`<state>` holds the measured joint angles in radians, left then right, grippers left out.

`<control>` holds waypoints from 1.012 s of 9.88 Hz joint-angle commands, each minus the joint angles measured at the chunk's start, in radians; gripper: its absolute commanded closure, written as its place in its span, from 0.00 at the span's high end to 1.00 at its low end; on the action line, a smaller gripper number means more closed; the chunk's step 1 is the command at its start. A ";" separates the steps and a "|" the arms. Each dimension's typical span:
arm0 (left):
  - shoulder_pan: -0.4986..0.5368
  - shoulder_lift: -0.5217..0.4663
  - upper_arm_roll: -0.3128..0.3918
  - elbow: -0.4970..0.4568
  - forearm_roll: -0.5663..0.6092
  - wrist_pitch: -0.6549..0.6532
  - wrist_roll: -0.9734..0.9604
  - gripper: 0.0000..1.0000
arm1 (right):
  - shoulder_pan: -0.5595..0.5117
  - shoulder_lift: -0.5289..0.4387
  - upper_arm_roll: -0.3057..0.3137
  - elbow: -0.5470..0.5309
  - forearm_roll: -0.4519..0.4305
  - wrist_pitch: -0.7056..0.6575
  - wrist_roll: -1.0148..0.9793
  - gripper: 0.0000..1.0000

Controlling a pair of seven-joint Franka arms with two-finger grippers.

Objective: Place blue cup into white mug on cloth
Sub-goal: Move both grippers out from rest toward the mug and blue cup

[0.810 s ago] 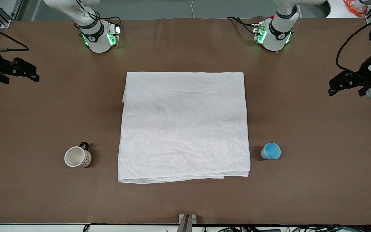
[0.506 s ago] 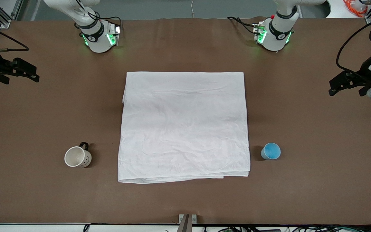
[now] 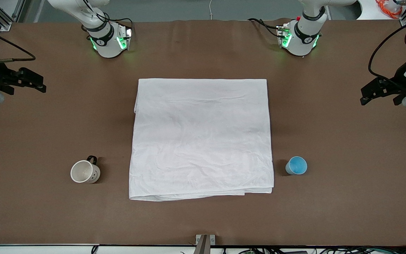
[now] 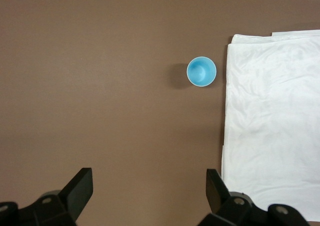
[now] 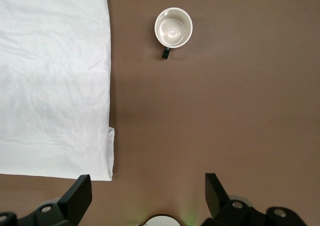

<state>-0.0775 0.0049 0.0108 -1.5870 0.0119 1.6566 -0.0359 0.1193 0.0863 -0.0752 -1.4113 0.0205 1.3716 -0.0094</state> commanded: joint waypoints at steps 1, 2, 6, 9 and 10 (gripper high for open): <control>-0.001 0.009 -0.006 0.025 0.016 -0.026 -0.004 1.00 | 0.000 -0.084 0.003 -0.149 0.006 0.088 0.014 1.00; -0.001 0.009 -0.008 0.025 0.014 -0.027 -0.010 1.00 | 0.003 -0.138 0.003 -0.251 0.007 0.151 0.014 1.00; -0.007 0.014 -0.009 0.025 0.010 -0.028 -0.007 1.00 | 0.039 -0.189 0.005 -0.503 0.009 0.369 0.000 0.99; -0.018 0.064 -0.017 0.030 0.016 -0.028 0.027 1.00 | 0.043 -0.160 0.003 -0.629 0.009 0.538 -0.001 0.99; -0.024 0.082 -0.025 0.026 0.016 -0.023 0.033 1.00 | 0.042 -0.119 0.003 -0.647 0.009 0.584 -0.003 0.99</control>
<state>-0.0913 0.0582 -0.0015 -1.5856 0.0119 1.6434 -0.0162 0.1605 -0.0524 -0.0692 -2.0219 0.0226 1.9057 -0.0103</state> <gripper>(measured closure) 0.000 0.009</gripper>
